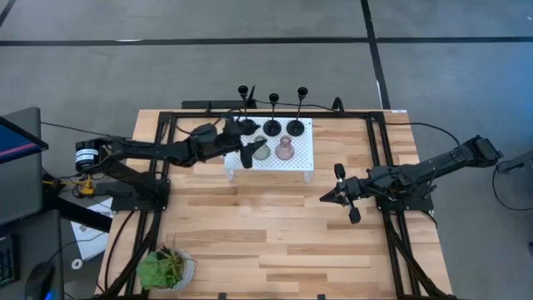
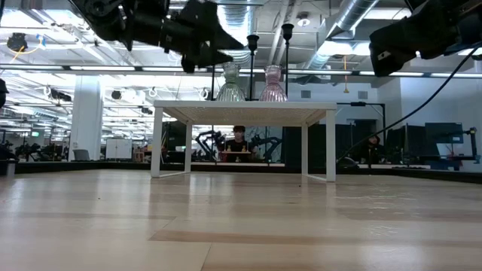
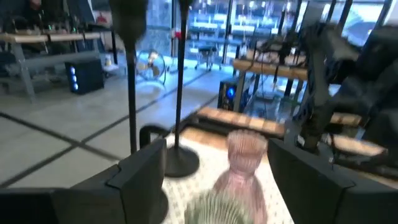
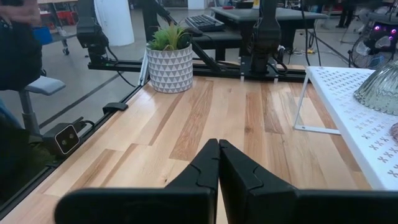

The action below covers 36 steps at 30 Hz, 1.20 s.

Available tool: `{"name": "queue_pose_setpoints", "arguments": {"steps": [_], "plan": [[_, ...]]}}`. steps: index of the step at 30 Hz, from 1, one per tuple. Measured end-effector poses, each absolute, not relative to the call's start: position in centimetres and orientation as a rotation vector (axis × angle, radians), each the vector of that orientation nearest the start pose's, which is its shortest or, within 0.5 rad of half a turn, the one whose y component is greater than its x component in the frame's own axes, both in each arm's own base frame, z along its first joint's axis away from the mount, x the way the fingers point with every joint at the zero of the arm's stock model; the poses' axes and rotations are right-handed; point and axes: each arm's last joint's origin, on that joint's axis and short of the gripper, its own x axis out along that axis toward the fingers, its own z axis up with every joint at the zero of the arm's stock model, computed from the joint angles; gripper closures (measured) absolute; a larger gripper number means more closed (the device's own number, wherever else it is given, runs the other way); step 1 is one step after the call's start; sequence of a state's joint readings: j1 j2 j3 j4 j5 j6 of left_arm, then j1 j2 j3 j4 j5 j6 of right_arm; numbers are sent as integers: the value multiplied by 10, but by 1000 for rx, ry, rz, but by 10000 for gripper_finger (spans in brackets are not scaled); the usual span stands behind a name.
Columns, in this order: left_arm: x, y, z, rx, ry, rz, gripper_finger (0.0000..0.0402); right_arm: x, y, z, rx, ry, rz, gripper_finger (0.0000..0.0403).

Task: Pick & Place candle stick holders
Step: Return to Home Position

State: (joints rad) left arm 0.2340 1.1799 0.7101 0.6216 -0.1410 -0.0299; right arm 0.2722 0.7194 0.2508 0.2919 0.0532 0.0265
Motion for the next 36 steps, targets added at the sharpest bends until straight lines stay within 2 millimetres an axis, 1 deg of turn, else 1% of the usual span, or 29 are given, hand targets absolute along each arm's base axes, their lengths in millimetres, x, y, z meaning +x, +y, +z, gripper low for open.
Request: {"name": "queue_pose_setpoints", "arguments": {"steps": [2,5,8,11,14,17,18,19,23,26,28,31,36], "plan": [[246,62,312,-20,-190,358,121,157,42,203,-3,182,216,403],[236,57,323,-6,-226,267,129,157,42,203,-4,185,216,403],[225,51,330,55,-207,152,154,157,42,203,-4,186,217,403],[215,47,330,81,-146,96,204,157,42,202,4,187,220,403],[204,44,328,102,-70,51,276,156,42,203,6,188,225,403],[192,39,327,101,-14,-29,357,156,43,203,8,188,250,403],[187,37,329,107,-10,-52,378,156,43,202,8,189,251,403],[181,35,330,118,-2,-68,388,156,43,202,8,189,253,403],[153,28,338,131,-13,-53,394,156,43,202,8,189,253,403],[129,24,338,144,-77,-13,398,156,43,203,8,188,253,403],[115,21,333,144,-117,23,397,156,43,203,8,188,250,403],[93,17,319,137,-172,53,398,156,43,203,4,187,248,403],[65,10,296,114,-273,56,398,156,43,203,-1,187,246,403]]}}
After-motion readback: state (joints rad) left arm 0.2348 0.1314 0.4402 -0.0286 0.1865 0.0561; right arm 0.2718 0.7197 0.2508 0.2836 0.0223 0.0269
